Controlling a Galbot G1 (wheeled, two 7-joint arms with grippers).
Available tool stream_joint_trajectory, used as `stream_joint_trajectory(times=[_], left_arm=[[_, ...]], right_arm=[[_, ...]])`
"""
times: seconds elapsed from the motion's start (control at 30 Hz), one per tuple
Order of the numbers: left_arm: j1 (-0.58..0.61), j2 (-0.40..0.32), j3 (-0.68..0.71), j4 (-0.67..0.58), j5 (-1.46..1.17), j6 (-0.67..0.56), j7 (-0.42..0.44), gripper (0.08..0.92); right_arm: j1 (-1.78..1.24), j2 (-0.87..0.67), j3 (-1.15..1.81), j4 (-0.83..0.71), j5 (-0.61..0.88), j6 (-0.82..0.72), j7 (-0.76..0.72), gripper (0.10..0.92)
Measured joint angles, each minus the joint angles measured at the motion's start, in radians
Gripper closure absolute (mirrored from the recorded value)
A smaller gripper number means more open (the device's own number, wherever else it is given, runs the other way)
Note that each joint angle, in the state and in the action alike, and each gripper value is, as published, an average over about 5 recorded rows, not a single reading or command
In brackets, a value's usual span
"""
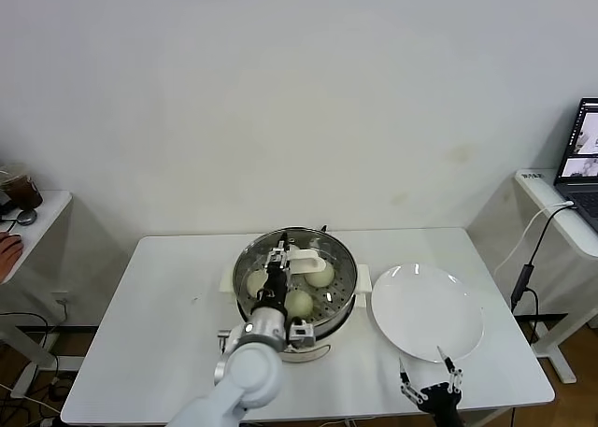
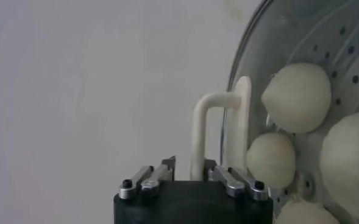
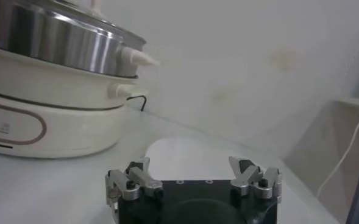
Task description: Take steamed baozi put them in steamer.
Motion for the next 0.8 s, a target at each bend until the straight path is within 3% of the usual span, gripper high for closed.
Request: stream_joint_trajectory(times=[0.23, 0.43, 0.8], left_arm=[[0.110, 0.028, -0.074, -0.093, -0.206, -0.089, -0.095, 0.351], [0.276, 0.030, -0.194, -0.189, -0.499, -0.260, -0.181, 0.200], [0.723, -0.018, -0.464, -0.341, -1.009, -0.604, -0.283, 0.177]], right_arm=[[-0.005, 0.003, -0.002, 0.002, -0.006, 0.003, -0.002, 0.203], [-0.011, 0.000, -0.003, 0.003, -0.003, 0.011, -0.008, 0.203], [-0.032, -0.025, -0.030, 0.028, 0.065, 0.002, -0.020, 0.203]])
